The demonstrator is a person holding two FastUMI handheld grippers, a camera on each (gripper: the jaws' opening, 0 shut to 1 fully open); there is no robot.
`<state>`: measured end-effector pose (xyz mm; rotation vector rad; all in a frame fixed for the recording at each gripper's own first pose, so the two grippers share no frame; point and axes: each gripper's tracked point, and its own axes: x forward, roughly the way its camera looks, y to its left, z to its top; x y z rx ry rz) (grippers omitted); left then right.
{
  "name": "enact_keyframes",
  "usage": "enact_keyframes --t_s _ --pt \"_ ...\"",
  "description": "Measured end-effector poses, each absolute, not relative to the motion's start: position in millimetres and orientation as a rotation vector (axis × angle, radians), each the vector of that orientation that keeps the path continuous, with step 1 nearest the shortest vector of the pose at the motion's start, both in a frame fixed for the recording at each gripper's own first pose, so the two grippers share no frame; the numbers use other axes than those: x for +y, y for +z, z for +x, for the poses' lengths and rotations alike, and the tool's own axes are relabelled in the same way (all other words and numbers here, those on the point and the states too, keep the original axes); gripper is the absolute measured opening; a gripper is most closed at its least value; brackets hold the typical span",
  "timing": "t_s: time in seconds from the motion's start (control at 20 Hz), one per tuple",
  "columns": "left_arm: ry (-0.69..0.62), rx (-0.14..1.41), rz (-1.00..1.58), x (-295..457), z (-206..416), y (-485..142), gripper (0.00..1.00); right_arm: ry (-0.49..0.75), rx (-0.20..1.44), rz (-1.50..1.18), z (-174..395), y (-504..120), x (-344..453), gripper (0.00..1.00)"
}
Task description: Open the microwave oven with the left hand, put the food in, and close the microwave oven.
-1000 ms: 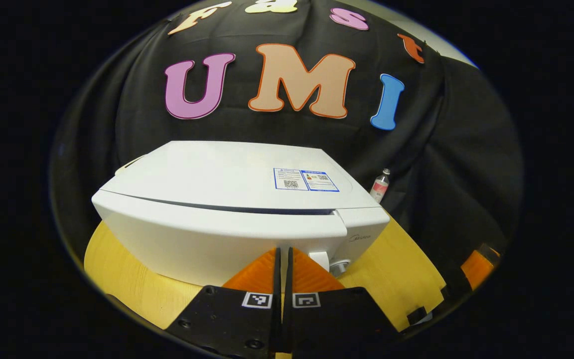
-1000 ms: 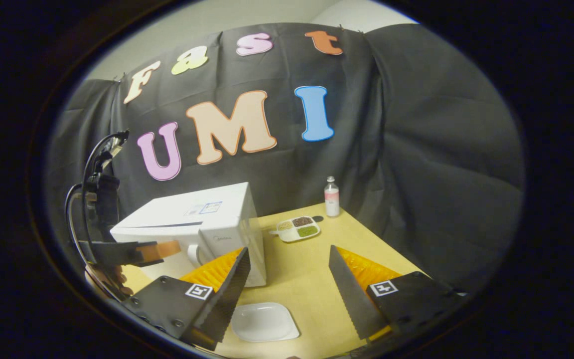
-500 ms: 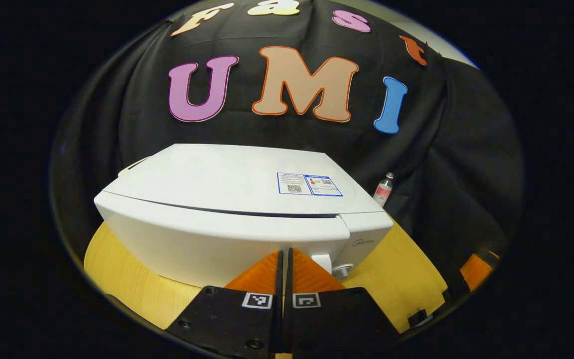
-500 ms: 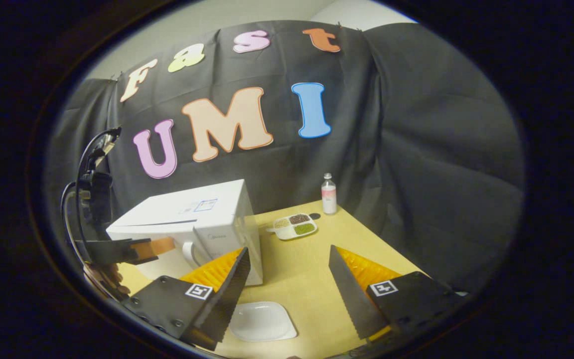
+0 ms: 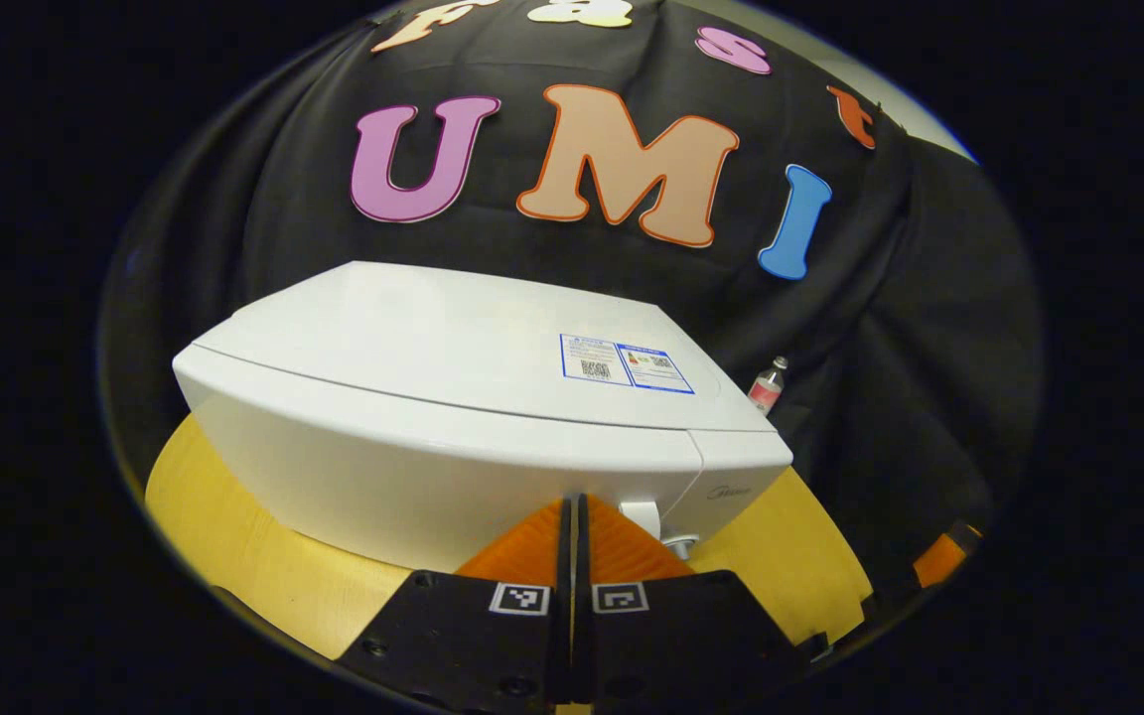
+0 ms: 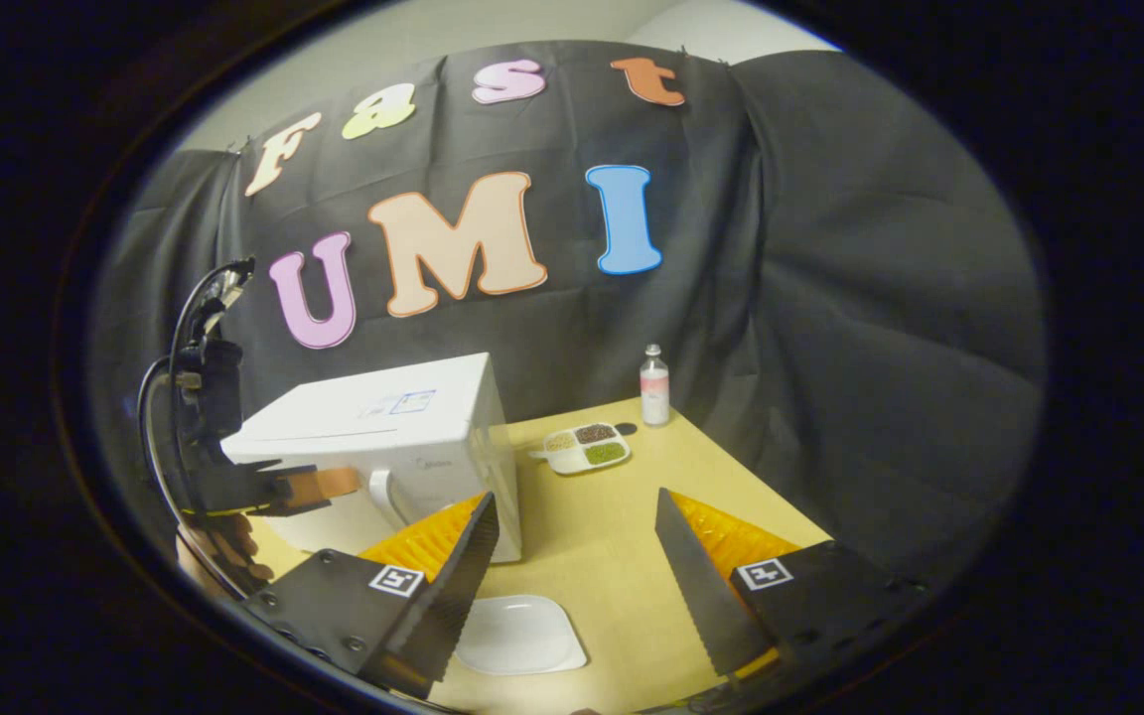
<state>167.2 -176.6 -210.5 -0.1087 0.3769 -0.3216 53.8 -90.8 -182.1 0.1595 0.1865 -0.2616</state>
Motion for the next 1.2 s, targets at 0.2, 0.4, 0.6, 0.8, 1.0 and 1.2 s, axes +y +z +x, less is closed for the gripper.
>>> enact_keyframes --t_s 0.2,0.4,0.6,0.8,1.0,1.2 --pt "-0.336 0.339 -0.092 -177 166 -198 0.01 -0.25 0.174 0.155 53 -178 -89 0.98" --pt "-0.369 0.292 -0.049 -176 154 -184 0.08 -0.226 0.184 0.143 55 -180 -84 0.98" --pt "-0.309 0.318 -0.047 -143 128 -188 0.27 -0.193 0.202 0.134 58 -184 -76 0.98" --pt "-0.24 0.299 -0.03 -107 101 -184 0.51 -0.151 0.217 0.127 61 -187 -66 0.98" --pt "-0.164 0.287 0.005 -77 81 -180 0.97 -0.115 0.202 0.104 61 -181 -56 0.98" --pt "-0.094 0.267 -0.004 -58 60 -168 0.97 -0.08 0.184 0.067 57 -172 -48 0.92"
